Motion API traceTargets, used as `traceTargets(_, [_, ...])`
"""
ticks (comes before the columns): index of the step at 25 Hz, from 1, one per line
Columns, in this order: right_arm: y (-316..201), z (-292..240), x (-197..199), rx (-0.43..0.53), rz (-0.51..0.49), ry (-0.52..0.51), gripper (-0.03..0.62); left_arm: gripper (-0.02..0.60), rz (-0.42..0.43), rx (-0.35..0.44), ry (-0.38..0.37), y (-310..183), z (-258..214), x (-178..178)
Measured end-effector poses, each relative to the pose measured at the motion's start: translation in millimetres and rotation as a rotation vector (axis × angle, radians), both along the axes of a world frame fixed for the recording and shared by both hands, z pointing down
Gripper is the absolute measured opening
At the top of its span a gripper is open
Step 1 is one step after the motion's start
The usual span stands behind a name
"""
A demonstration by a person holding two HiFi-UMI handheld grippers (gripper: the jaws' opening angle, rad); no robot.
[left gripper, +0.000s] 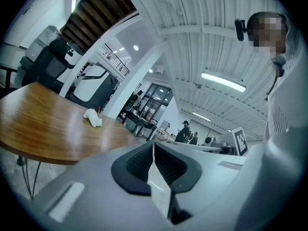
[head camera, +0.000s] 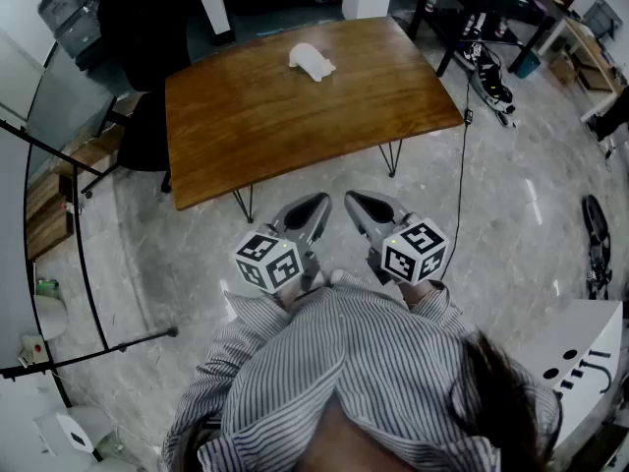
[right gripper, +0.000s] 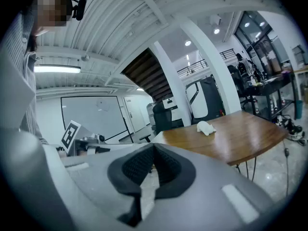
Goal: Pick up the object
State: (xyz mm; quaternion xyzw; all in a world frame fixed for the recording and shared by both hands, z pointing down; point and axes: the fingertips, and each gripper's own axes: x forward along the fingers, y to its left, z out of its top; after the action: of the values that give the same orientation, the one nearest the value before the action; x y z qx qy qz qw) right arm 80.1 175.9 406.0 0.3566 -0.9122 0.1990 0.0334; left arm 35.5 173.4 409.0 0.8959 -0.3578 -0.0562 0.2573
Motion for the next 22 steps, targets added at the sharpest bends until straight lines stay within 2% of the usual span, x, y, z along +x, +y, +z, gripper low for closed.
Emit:
traceTargets(15, [-8,4,0,-0.013,0.0,-0.009,0.002,0.005,-0.005,-0.011,0.002,-8,2,-3])
traceTargets(22, [-15,1,18,-0.019,0.008,-0.068,0.002,0.002,-0.021,0.0,0.106,-19,-6,8])
